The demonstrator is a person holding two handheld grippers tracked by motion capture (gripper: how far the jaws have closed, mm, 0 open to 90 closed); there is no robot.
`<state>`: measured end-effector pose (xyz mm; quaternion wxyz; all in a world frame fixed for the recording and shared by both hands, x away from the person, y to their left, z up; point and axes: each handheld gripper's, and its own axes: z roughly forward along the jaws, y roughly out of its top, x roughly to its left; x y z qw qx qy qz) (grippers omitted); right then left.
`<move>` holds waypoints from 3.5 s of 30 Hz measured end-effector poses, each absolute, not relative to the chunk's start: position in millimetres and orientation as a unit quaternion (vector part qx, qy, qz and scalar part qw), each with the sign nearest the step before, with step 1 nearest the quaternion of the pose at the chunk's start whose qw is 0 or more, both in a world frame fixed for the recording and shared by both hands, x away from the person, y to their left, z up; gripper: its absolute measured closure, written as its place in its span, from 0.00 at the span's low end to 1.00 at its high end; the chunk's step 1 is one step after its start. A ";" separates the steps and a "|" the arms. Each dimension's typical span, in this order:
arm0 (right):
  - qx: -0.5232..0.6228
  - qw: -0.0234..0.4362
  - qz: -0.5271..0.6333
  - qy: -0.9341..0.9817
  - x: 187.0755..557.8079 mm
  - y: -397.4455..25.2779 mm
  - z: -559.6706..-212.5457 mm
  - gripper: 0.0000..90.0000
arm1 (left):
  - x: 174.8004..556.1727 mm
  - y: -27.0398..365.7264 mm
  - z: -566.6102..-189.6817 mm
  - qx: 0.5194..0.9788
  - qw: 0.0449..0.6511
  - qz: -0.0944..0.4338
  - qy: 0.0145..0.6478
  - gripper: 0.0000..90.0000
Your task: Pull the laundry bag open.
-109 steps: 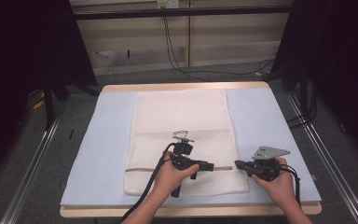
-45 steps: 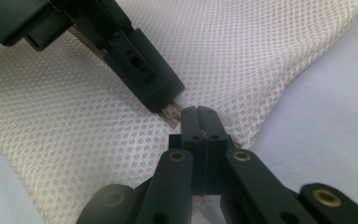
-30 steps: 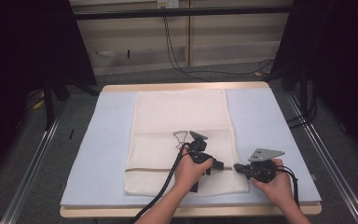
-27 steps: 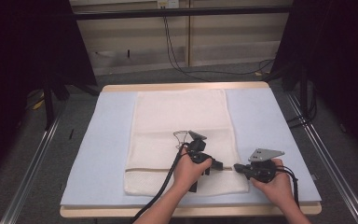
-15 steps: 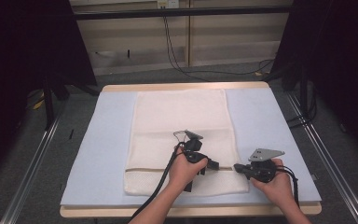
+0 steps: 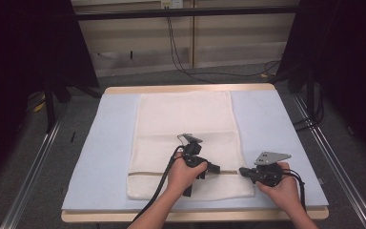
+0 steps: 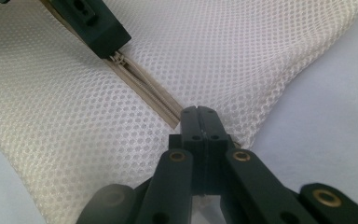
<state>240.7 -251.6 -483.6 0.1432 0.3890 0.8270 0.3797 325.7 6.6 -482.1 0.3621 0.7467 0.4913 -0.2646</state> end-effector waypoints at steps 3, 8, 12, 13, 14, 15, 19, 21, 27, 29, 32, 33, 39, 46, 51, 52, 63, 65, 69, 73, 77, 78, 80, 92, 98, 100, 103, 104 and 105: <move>0.389 0.142 0.381 0.827 240.8 -251.6 -483.7 1.00 | 325.5 8.7 -482.5 0.743 0.368 -0.268 0.491 0.97; 0.389 0.143 0.380 0.827 240.7 -251.6 -483.6 1.00 | 326.3 11.0 -484.0 0.746 0.369 -0.270 0.485 0.97; 0.389 0.142 0.381 0.827 241.0 -251.8 -483.7 1.00 | 326.4 11.0 -483.6 0.747 0.369 -0.270 0.483 0.97; 0.389 0.142 0.381 0.827 241.0 -251.8 -483.7 1.00 | 325.8 10.3 -483.4 0.744 0.370 -0.271 0.486 0.97; 0.389 0.141 0.381 0.827 240.9 -251.8 -483.6 1.00 | 325.9 10.5 -483.3 0.746 0.368 -0.268 0.485 0.97; 0.389 0.140 0.381 0.827 241.0 -251.8 -483.5 1.00 | 325.9 10.9 -482.7 0.747 0.368 -0.266 0.486 0.97; 0.390 0.141 0.380 0.827 241.0 -251.5 -483.4 1.00 | 327.4 15.6 -480.9 0.748 0.360 -0.262 0.492 0.97; 0.390 0.141 0.380 0.827 241.1 -251.6 -483.4 1.00 | 327.6 17.2 -480.3 0.749 0.360 -0.262 0.491 0.97; 0.391 0.141 0.379 0.827 241.0 -251.4 -483.4 1.00 | 328.9 22.8 -478.9 0.750 0.353 -0.266 0.493 0.97; 0.391 0.141 0.380 0.827 241.1 -251.4 -483.4 1.00 | 329.7 24.7 -478.9 0.749 0.355 -0.267 0.492 0.97; 0.391 0.139 0.380 0.827 241.2 -251.7 -483.3 1.00 | 331.1 28.2 -478.8 0.748 0.351 -0.269 0.495 0.97; 0.391 0.139 0.380 0.827 241.1 -251.7 -483.4 1.00 | 331.0 28.6 -478.6 0.747 0.352 -0.268 0.496 0.97; 0.391 0.139 0.380 0.827 241.1 -251.7 -483.3 1.00 | 331.3 30.6 -478.9 0.748 0.350 -0.267 0.497 0.97; 0.391 0.140 0.380 0.827 241.2 -251.6 -483.4 1.00 | 332.4 39.8 -476.9 0.748 0.348 -0.263 0.501 0.97; 0.391 0.141 0.379 0.827 241.2 -251.4 -483.4 1.00 | 333.3 45.8 -476.5 0.751 0.344 -0.263 0.498 0.97; 0.391 0.140 0.380 0.827 241.2 -251.6 -483.4 1.00 | 333.1 45.7 -476.6 0.750 0.346 -0.263 0.499 0.97; 0.392 0.138 0.382 0.825 241.2 -252.2 -483.7 1.00 | 332.5 49.5 -478.1 0.750 0.345 -0.264 0.499 0.97; 0.392 0.138 0.382 0.826 241.2 -252.2 -483.7 1.00 | 331.6 49.3 -477.3 0.752 0.342 -0.256 0.503 0.97; 0.393 0.138 0.381 0.826 241.3 -252.3 -483.6 1.00 | 332.2 51.3 -475.4 0.746 0.343 -0.264 0.506 0.97; 0.393 0.135 0.383 0.825 241.5 -252.8 -483.7 1.00 | 334.1 57.1 -475.2 0.752 0.339 -0.260 0.503 0.97; 0.392 0.135 0.383 0.825 241.7 -252.9 -483.7 1.00 | 333.7 59.7 -475.3 0.749 0.341 -0.259 0.506 0.97; 0.394 0.135 0.383 0.825 241.6 -252.8 -483.8 1.00 | 333.9 60.1 -475.3 0.749 0.342 -0.262 0.504 0.97; 0.394 0.135 0.383 0.825 241.7 -252.9 -483.7 1.00 | 333.3 61.1 -475.6 0.749 0.342 -0.261 0.503 0.97; 0.393 0.134 0.386 0.824 242.3 -253.7 -484.2 1.00 | 333.9 68.6 -474.5 0.751 0.343 -0.261 0.501 0.97; 0.393 0.134 0.386 0.824 242.2 -253.6 -484.2 1.00 | 333.3 69.2 -473.4 0.753 0.341 -0.258 0.500 0.97; 0.393 0.132 0.386 0.824 242.2 -253.7 -484.1 1.00 | 333.3 70.9 -474.3 0.749 0.345 -0.258 0.503 0.97; 0.394 0.133 0.385 0.824 242.2 -253.6 -484.1 1.00 | 334.2 75.4 -473.4 0.750 0.341 -0.257 0.505 0.97; 0.394 0.132 0.385 0.824 242.3 -253.7 -484.0 1.00 | 334.0 75.9 -473.8 0.750 0.344 -0.252 0.505 0.97; 0.393 0.133 0.385 0.825 242.4 -253.7 -484.0 1.00 | 334.4 77.1 -473.2 0.749 0.342 -0.257 0.506 0.97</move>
